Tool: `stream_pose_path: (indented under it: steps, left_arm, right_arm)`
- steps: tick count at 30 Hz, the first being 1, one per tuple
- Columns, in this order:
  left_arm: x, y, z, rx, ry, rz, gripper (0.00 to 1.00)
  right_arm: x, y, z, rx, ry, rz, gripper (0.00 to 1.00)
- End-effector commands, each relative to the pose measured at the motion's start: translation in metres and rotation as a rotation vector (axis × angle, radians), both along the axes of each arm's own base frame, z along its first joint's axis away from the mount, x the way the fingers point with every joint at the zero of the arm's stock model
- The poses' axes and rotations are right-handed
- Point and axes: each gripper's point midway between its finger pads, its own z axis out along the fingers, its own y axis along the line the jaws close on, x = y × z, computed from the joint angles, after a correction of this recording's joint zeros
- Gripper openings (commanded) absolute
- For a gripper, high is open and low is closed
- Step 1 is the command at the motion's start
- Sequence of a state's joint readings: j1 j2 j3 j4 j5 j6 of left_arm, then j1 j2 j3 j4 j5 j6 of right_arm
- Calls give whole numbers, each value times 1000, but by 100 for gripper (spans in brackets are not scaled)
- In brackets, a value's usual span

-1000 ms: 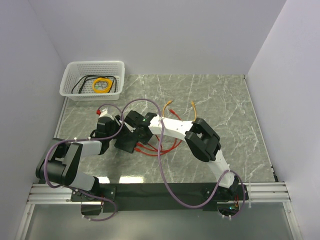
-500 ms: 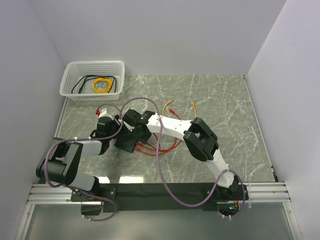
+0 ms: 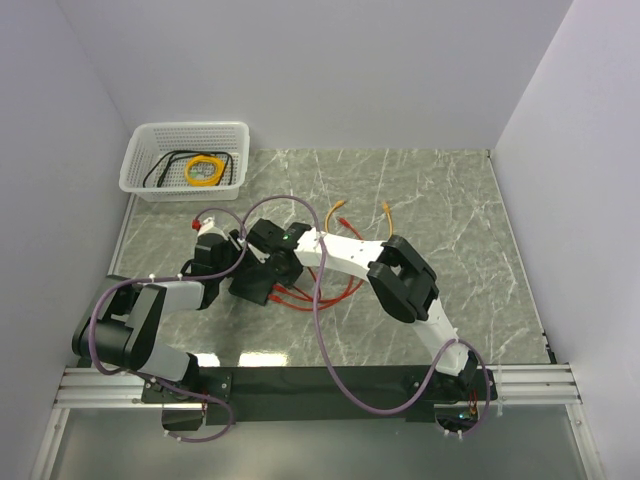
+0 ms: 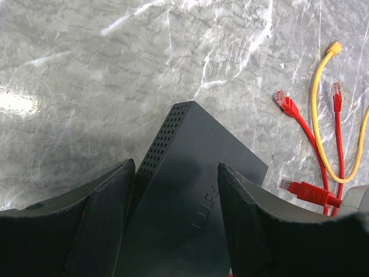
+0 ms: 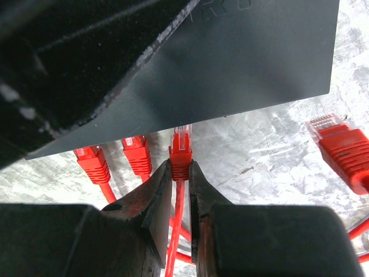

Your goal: Insert the plug into the switch port

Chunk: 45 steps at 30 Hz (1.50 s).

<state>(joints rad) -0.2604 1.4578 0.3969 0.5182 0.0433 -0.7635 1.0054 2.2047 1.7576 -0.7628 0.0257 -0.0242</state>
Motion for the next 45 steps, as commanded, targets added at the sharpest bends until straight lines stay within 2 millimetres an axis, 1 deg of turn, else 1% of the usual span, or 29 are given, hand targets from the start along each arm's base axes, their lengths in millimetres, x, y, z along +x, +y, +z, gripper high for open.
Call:
stream_pose_path:
  steps: [1, 8, 15, 21, 26, 29, 33, 39, 41, 45]
  left_arm:
    - [-23, -33, -10, -36, 55, -154, 66]
    - [-25, -35, -9, -37, 44, -179, 67]
    - [-26, -42, -6, -50, 31, -224, 66]
    - [-29, -53, -5, -51, 14, -292, 65]
    - [-31, -62, -3, -57, 4, -336, 63]
    - [-33, -66, -3, -53, 3, -354, 62]
    - [-38, -70, -5, -61, 13, -371, 60]
    - [-47, -68, -11, -61, 45, -355, 59]
    - [-51, -65, -13, -59, 60, -341, 59]
    - [-59, -63, -16, -67, 78, -325, 59]
  right_arm:
    - [-21, 76, 41, 260, -88, 240, 0]
    - [-11, 81, 48, 286, -160, 250, 0]
    - [-2, 86, 63, 346, -235, 243, 0]
    - [-3, 87, 80, 411, -297, 282, 0]
    - [-7, 90, 87, 445, -292, 314, 0]
    - [-6, 90, 86, 446, -296, 304, 0]
    - [-2, 90, 78, 436, -296, 274, 0]
    - [4, 87, 65, 410, -303, 212, 0]
    - [10, 83, 64, 401, -318, 184, 0]
    - [13, 77, 61, 412, -314, 144, 0]
